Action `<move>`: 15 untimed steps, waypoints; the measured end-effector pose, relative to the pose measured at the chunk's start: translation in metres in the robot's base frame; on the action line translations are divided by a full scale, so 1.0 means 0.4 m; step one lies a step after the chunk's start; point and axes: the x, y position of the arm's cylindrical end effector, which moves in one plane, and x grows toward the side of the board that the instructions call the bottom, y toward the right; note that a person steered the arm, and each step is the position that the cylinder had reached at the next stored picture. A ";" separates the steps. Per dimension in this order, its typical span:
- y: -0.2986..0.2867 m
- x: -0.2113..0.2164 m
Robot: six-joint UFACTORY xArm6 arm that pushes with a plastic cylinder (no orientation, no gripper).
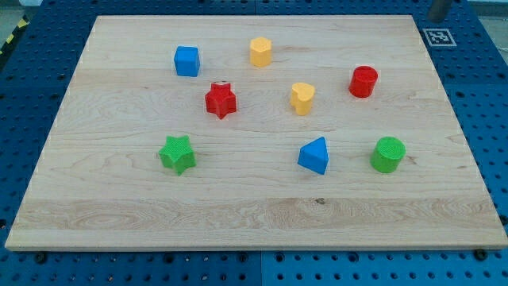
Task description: Move red circle right a bit
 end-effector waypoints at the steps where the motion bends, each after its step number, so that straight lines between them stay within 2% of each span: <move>1: 0.000 0.000; 6: -0.030 0.000; 9: -0.408 0.035; 10: -0.429 0.102; 11: -0.432 0.241; 13: -0.481 0.260; 14: -0.575 0.269; 15: -0.579 0.337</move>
